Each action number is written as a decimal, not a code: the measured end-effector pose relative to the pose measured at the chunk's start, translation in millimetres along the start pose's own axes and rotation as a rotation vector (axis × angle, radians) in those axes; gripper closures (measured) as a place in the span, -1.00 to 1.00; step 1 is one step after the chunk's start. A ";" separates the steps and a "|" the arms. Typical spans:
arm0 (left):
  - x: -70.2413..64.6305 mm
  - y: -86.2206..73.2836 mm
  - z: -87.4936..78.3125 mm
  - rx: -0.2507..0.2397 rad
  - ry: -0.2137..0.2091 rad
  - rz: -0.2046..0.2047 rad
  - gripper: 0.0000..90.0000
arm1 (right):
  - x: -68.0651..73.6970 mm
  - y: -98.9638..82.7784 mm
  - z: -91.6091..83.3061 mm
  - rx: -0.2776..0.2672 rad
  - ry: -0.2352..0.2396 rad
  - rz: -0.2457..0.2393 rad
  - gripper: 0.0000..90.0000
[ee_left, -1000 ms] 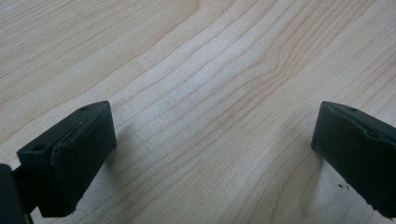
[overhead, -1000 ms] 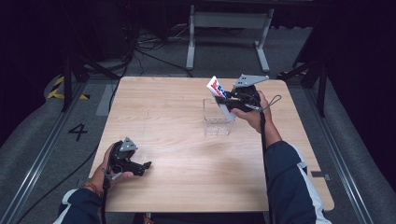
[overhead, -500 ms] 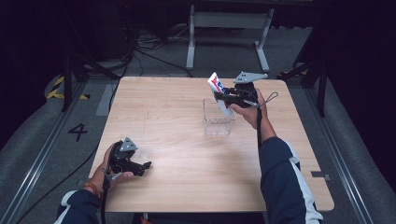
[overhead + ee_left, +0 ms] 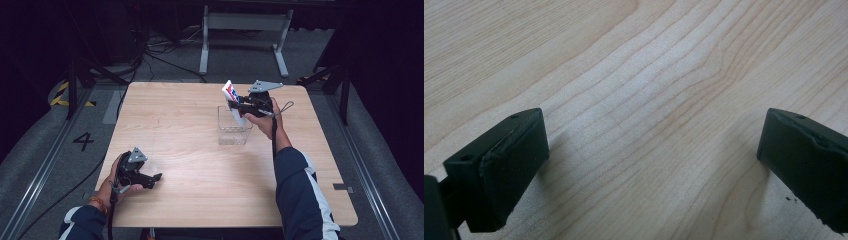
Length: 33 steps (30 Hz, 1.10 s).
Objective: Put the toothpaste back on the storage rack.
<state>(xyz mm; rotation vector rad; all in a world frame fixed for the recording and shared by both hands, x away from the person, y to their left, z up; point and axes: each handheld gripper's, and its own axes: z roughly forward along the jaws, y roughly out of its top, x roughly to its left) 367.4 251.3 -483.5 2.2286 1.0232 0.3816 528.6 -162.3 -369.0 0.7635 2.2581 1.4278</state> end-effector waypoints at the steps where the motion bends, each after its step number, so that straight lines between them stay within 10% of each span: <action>1: 0.2 -0.2 0.0 -0.001 -0.001 0.002 -0.99 | -0.6 -1.3 0.9 -0.001 0.000 0.002 0.54; 21: 0.2 -0.2 -0.2 0.001 -0.001 0.002 -0.99 | -5.9 -25.9 -3.8 0.004 0.021 0.011 0.51; 33: 0.3 -0.2 -0.2 0.001 0.000 0.004 -0.99 | -2.7 -30.9 -2.6 0.106 0.029 -0.054 0.49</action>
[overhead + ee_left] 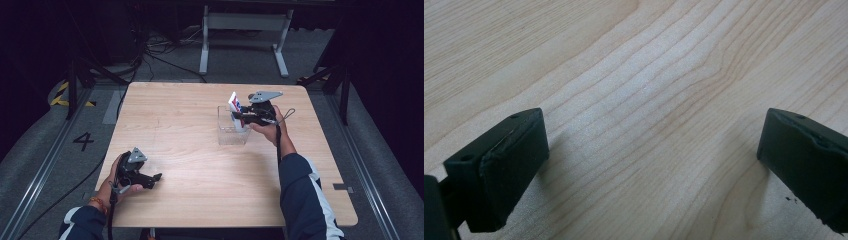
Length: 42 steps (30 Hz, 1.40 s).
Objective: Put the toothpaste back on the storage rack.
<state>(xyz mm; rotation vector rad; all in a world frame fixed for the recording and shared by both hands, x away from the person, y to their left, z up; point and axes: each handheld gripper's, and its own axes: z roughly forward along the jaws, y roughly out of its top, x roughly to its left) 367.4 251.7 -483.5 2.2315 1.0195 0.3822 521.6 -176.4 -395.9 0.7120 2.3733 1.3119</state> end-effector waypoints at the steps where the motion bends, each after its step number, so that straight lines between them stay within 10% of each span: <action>1: 0.1 0.0 0.0 0.000 0.000 0.001 -0.99 | 0.1 -0.7 0.6 0.009 -0.001 0.000 0.49; 16: -0.1 0.0 0.0 0.000 -0.001 -0.001 -0.99 | 1.5 -6.4 5.2 0.108 -0.009 -0.002 0.45; 42: -0.1 -0.3 -0.5 0.004 -0.001 0.000 -0.99 | 9.0 1.2 -1.1 0.114 -0.014 -0.001 0.11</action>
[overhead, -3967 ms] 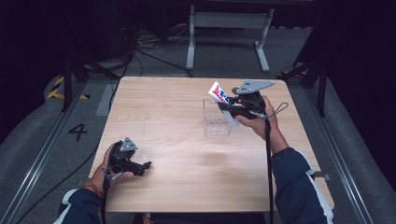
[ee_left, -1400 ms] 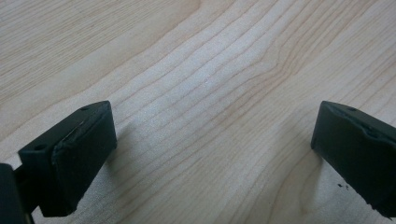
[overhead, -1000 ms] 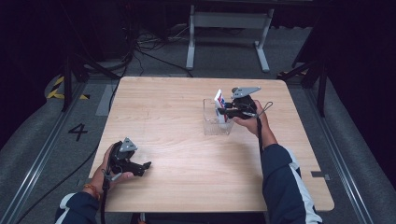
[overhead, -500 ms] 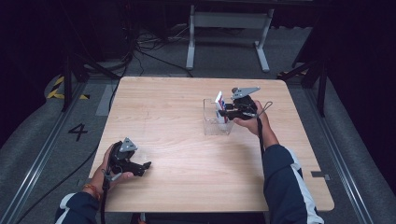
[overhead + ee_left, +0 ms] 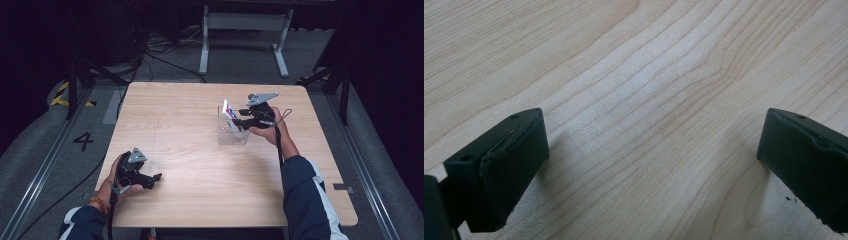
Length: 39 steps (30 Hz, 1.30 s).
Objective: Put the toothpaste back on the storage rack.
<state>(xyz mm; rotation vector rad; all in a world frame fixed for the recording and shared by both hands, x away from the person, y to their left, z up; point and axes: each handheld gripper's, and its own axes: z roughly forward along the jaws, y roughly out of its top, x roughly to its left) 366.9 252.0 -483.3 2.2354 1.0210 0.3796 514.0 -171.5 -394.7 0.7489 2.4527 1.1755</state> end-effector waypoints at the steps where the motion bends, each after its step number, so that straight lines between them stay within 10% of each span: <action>1: 0.0 0.0 -0.1 -0.001 0.000 0.001 -0.99 | 0.4 0.5 -0.2 -0.004 -0.007 -0.002 0.11; 39: -0.1 -0.1 -0.1 -0.001 0.000 -0.001 -0.99 | 18.2 4.7 -25.6 0.026 -0.052 -0.036 0.01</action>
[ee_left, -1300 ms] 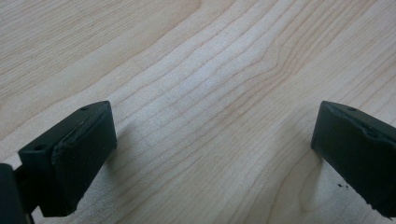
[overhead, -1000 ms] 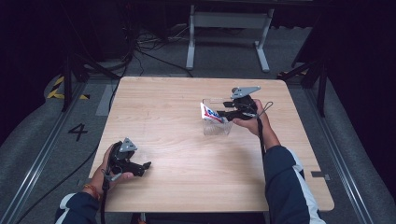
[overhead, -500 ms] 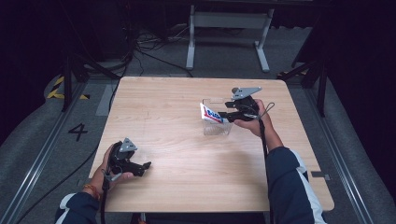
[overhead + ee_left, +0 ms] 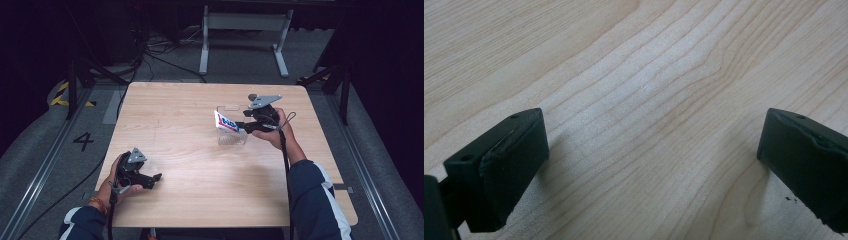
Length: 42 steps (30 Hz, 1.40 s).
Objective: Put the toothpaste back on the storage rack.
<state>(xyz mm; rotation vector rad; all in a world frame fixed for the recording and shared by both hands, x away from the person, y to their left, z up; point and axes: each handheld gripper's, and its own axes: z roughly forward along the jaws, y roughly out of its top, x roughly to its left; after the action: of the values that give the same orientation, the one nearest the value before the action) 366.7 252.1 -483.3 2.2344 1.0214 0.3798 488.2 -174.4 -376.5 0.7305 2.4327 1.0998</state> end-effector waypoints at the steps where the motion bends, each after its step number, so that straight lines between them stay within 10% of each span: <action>1: 0.1 0.1 0.0 0.000 0.001 0.002 -0.99 | 0.1 -0.4 -0.7 0.000 -0.003 -0.006 0.00; 42: 0.5 0.2 -0.1 0.000 0.003 0.008 -0.99 | 12.1 -38.0 -32.6 0.051 -0.081 -0.042 -0.29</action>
<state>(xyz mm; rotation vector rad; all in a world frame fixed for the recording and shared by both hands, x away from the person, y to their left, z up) 367.0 252.4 -483.1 2.2388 1.0139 0.3863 449.9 -207.4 -386.8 0.7222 2.4047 0.9760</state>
